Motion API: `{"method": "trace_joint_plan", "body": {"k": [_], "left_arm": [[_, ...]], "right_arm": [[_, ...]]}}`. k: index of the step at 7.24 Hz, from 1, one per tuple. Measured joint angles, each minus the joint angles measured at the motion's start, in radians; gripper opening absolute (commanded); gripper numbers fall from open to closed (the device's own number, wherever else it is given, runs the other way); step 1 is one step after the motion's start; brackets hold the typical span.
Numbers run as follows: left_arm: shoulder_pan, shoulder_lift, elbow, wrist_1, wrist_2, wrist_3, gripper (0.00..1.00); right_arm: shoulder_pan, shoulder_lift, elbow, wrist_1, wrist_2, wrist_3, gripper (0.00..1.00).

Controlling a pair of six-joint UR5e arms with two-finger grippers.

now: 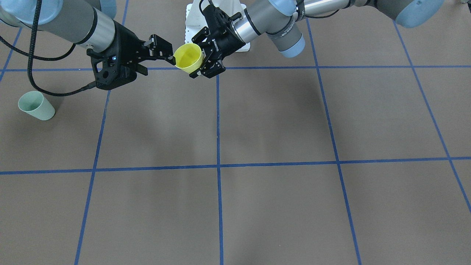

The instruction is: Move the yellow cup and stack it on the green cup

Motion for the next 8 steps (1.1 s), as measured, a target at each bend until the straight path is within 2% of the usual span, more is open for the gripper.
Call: {"method": "trace_joint_plan", "body": {"k": [3, 5, 8], "left_arm": [[0.001, -0.006, -0.002, 0.010, 0.000, 0.000, 0.00], [0.001, -0.007, -0.003, 0.010, 0.001, 0.000, 0.00], [0.001, -0.018, -0.004, 0.010, 0.002, 0.000, 0.00]], "right_arm": [[-0.067, -0.011, 0.054, 0.000, -0.114, -0.003, 0.89], [-0.093, -0.016, 0.070, 0.000, -0.150, -0.003, 0.87], [-0.108, -0.026, 0.076, 0.000, -0.154, -0.003, 0.72]]}}
